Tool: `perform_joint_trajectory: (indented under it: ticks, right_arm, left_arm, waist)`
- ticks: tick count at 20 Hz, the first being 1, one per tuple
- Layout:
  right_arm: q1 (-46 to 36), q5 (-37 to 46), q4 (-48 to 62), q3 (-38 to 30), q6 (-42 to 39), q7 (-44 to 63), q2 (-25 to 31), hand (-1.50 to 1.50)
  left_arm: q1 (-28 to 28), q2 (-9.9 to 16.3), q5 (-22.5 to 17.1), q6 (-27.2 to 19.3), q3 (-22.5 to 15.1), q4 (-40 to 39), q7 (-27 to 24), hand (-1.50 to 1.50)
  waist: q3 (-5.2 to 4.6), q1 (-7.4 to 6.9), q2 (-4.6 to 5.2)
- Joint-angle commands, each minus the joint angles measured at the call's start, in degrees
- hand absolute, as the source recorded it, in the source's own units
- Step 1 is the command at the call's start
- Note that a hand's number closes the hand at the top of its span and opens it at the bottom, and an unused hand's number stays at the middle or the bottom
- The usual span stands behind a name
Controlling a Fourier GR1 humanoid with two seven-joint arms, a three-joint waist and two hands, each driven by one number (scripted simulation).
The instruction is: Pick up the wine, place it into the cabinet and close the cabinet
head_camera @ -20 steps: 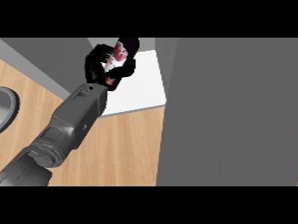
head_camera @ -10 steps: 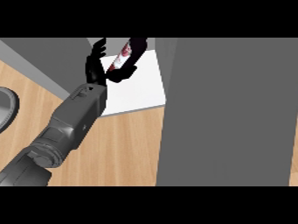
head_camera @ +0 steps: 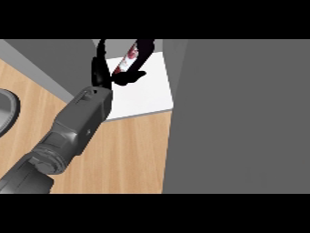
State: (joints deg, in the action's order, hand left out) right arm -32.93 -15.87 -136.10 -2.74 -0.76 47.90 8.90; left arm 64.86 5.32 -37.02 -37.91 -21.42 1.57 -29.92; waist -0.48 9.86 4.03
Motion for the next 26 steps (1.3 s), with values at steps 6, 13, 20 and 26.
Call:
perform_joint_trajectory:
  ticks: [6,13,20,26]
  right_arm:
    - [-0.1,0.9,-0.7,0.3,1.7,0.8,-0.8,-1.5]
    - [-1.0,-1.3,-3.6,-1.8,3.5,6.0,1.6,-1.5]
    - [2.8,0.3,-6.6,-2.3,4.0,6.2,2.7,-1.5]
    - [3.5,1.5,-4.3,-1.9,4.8,5.2,2.8,-1.5]
  left_arm:
    - [-0.8,4.7,3.2,16.8,-3.1,2.0,-3.3,-1.5]
    - [-0.8,1.5,-3.1,28.1,4.0,8.6,-11.5,-1.5]
    - [-1.8,0.0,-2.5,37.1,4.4,11.4,-8.5,-1.5]
    - [-4.5,-3.5,0.6,31.0,1.9,21.5,-5.7,-1.5]
  waist:
    - [0.19,-3.56,-1.45]
    - [0.27,-5.38,-2.98]
    - [0.46,-8.54,-4.01]
    - [0.51,-10.71,-4.71]
